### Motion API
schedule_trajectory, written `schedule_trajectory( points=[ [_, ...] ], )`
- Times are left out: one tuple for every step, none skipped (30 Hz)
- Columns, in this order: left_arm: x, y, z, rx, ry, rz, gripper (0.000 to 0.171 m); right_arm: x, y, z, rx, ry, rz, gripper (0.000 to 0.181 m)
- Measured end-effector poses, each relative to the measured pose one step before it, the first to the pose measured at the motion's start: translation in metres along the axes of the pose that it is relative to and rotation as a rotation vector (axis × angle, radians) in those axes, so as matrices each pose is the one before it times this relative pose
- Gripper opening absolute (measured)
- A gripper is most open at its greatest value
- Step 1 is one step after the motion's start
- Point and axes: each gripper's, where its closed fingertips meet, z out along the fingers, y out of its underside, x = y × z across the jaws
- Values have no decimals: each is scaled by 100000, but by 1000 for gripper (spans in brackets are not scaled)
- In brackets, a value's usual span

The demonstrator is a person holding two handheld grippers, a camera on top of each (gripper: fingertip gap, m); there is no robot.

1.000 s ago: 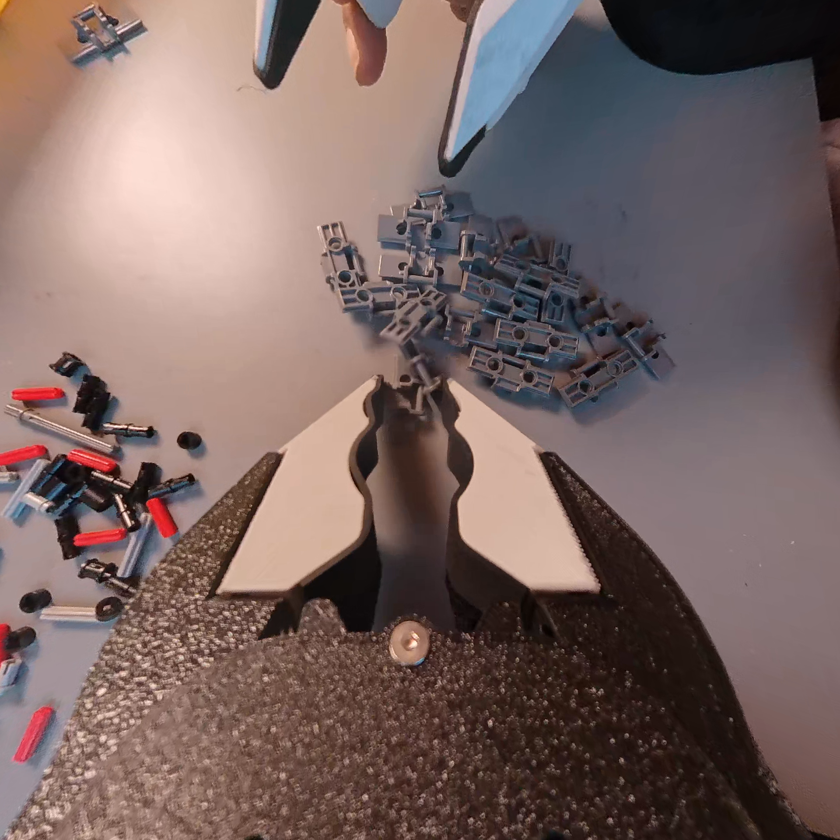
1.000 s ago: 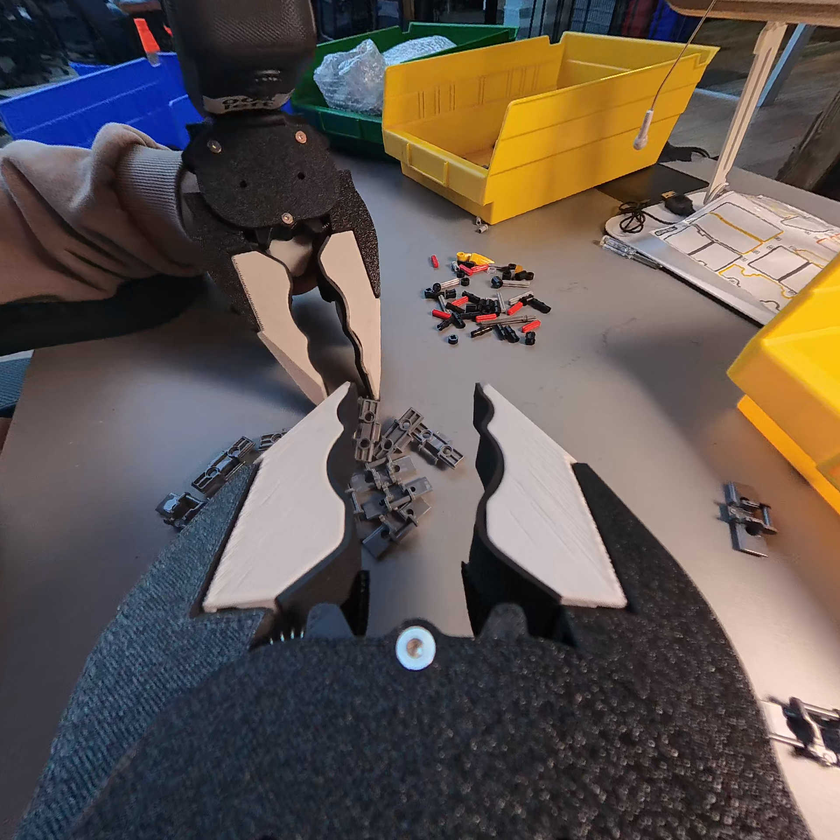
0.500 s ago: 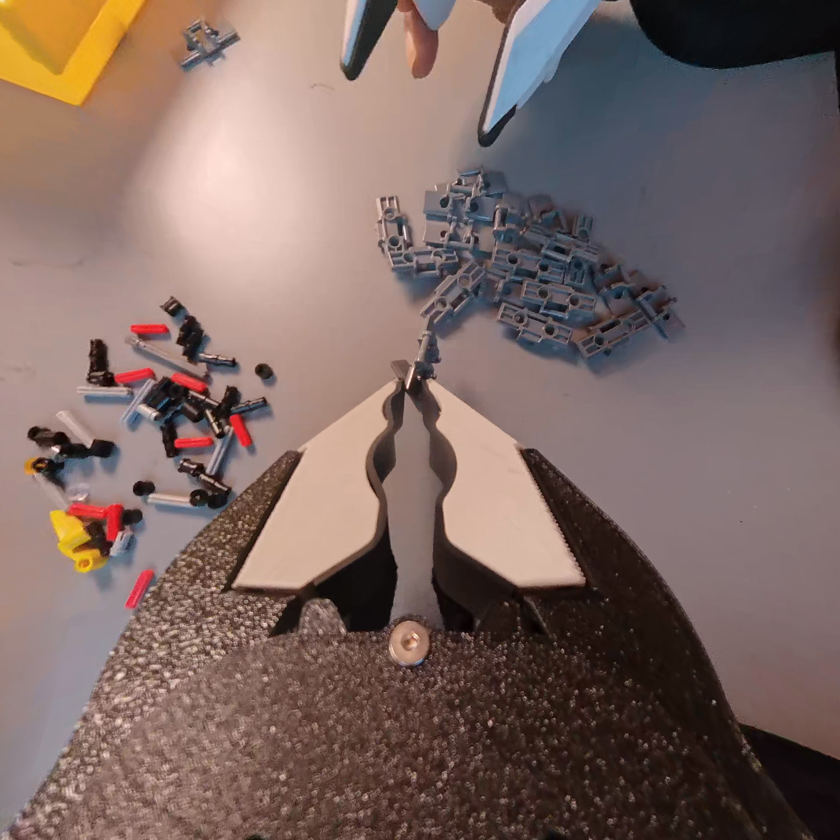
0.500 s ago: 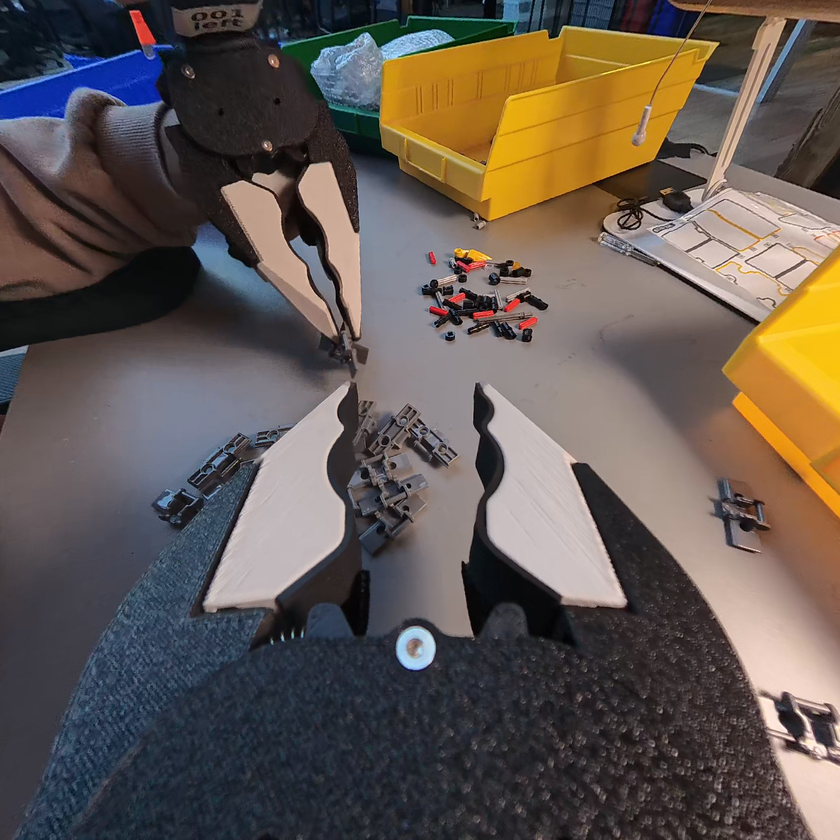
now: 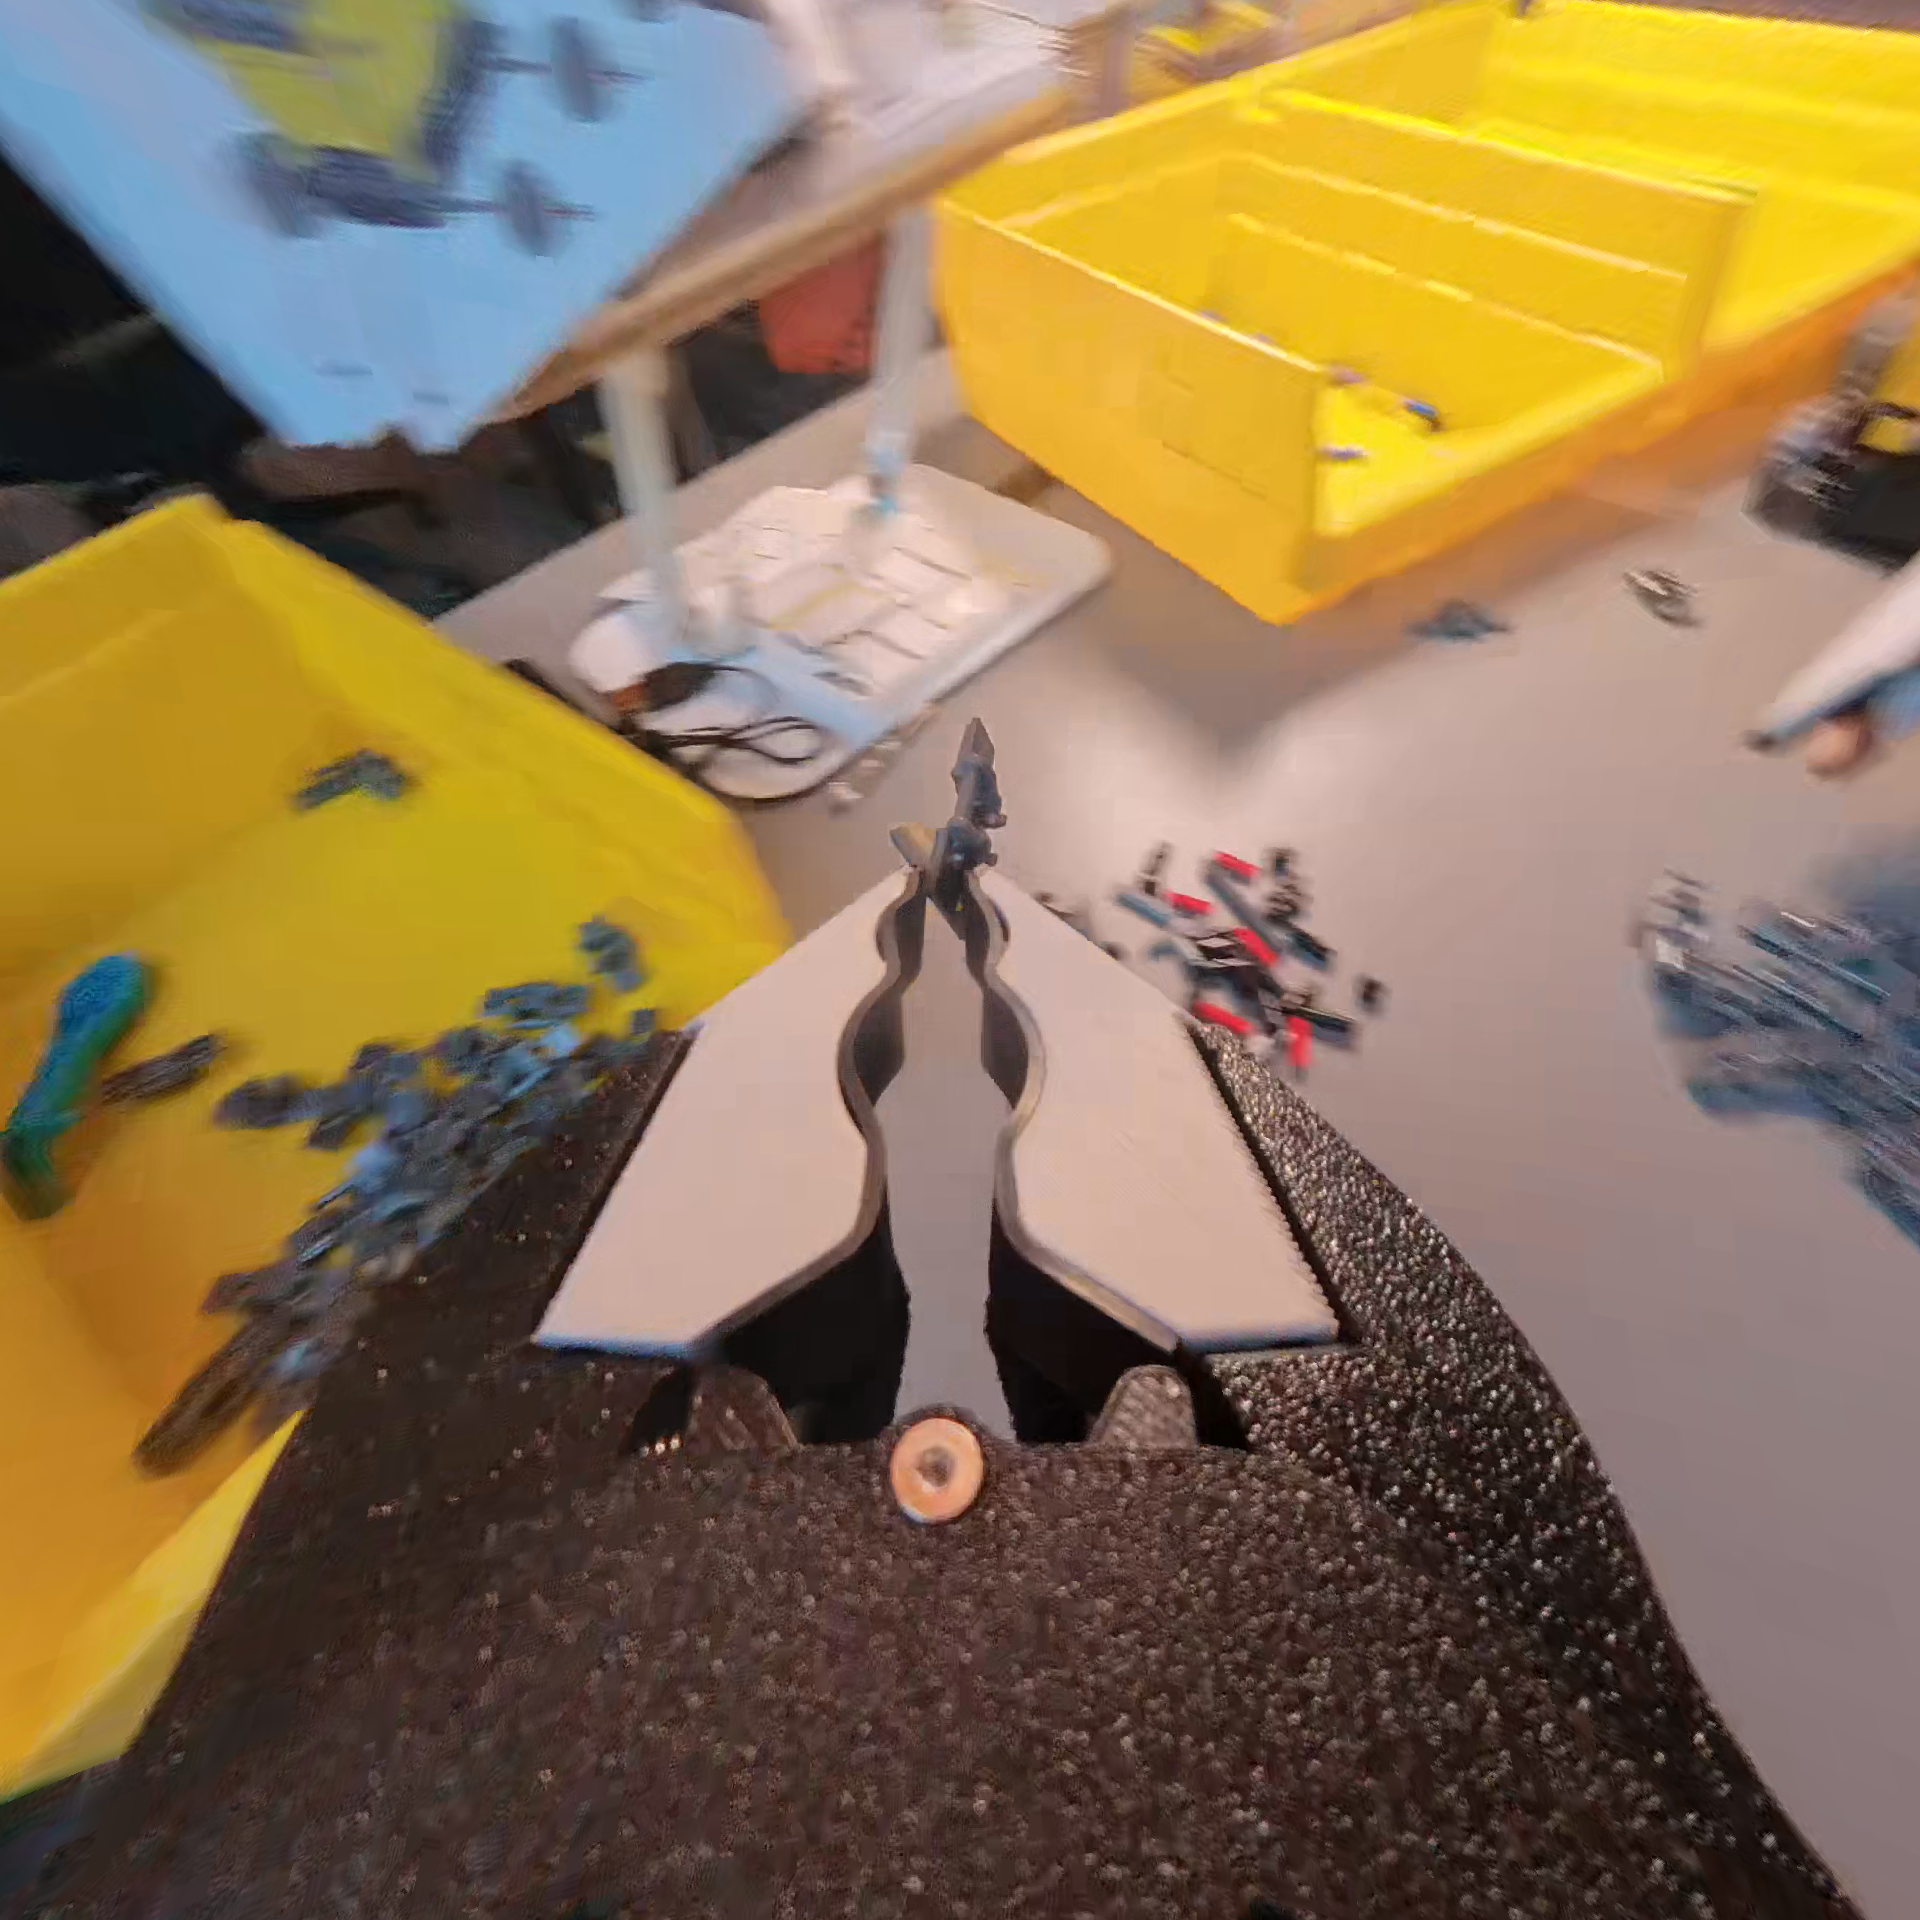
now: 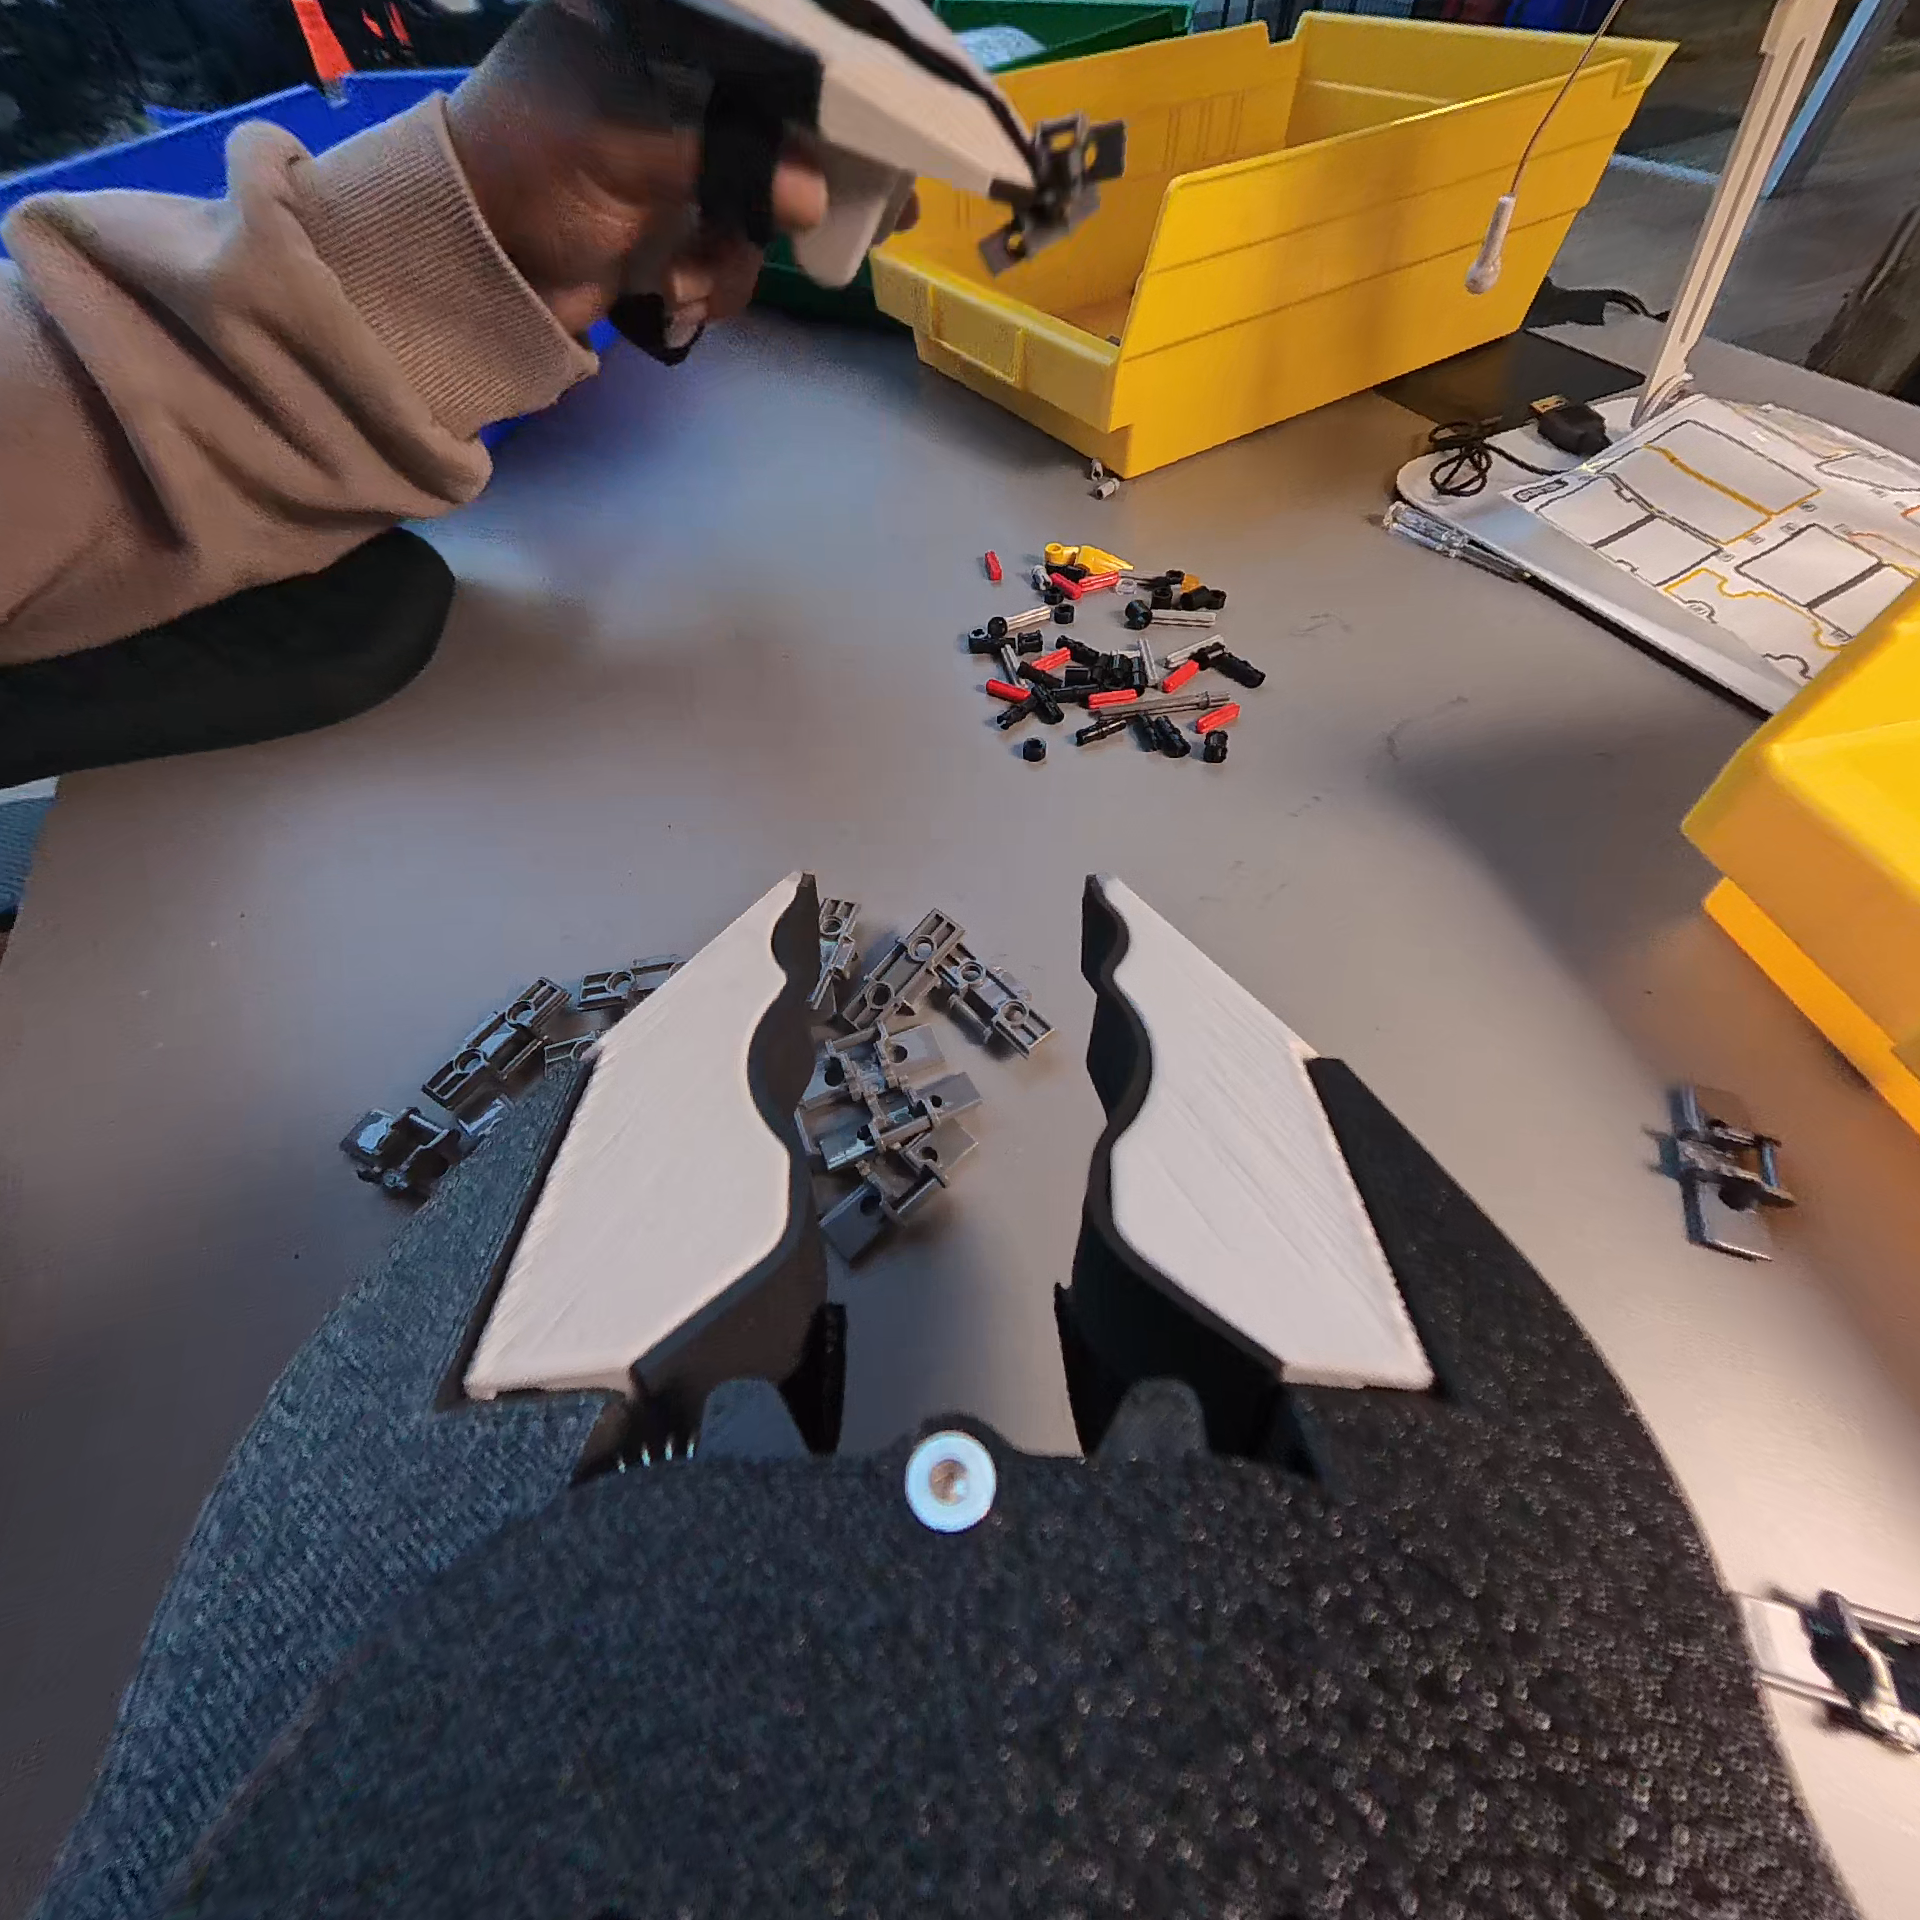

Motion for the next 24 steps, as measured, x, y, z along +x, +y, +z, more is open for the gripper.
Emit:
schedule_trajectory(
  points=[
    [-2867,113,-108,531,-9688,-3303,7,-49,83,75,-420,-267,36,49],
    [-2636,349,167,-722,-8969,-2801,7,-36,62,53,-332,-67,-137,49],
    [-2117,609,431,-2253,-6862,-2793,7,-17,49,28,-224,86,-199,49],
    [-1631,621,555,-2235,-4995,-2713,7,14,2,5,-20,245,-153,49],
    [-1328,515,570,-1425,-4118,-2795,7,30,-22,-29,118,310,-43,49],
    [-972,511,553,-1677,-2779,-3447,9,38,-22,-35,122,218,93,49],
    [-476,265,373,-548,-630,-3789,19,62,-8,-32,67,189,130,49],
    [-4,-133,47,1647,1132,-2951,27,59,-13,-38,40,174,-2,49],
    [230,-321,-206,2466,1379,-1398,29,58,-7,-26,50,198,-97,49],
    [352,-400,-334,2352,1142,227,33,38,-21,-35,112,143,-41,49],
    [753,-408,-379,1846,2937,1207,35,31,-21,-18,137,30,91,49],
    [1315,-338,-379,1066,5719,1433,36,-2,-27,-1,142,-105,119,49],
    [1696,-151,-313,81,7158,1683,37,-8,17,18,-34,-204,117,49],
    [1992,150,-177,-1472,8164,2473,38,-36,34,14,-162,-234,18,49],
    [1978,487,-12,-2991,7300,3502,39,-21,5,11,-72,-67,-148,49],
    [1997,675,129,-3640,6854,4363,38,-47,-19,-10,35,-73,-192,49],
    [2112,845,267,-4635,7266,3747,38,-64,-38,-16,122,-225,-96,49],
    [2201,833,398,-4838,7514,2854,38,-66,-48,-10,186,-285,-53,49],
    [2379,716,502,-4404,8195,2886,38,-65,-62,-13,143,-196,-204,49],
    [2421,509,655,-3551,8071,3144,38,-26,-42,-23,90,24,-301,49],
    [2203,321,840,-2758,6702,3139,39,25,-34,-40,68,197,-219,49],
    [1848,282,1028,-2648,4956,3141,39,64,-23,-50,86,320,-61,49],
    [1661,355,1108,-3085,4402,3439,39,94,-41,-62,182,359,47,49],
    [1511,299,1120,-2995,4216,3130,39,115,-54,-54,259,384,86,49]
  ],
)
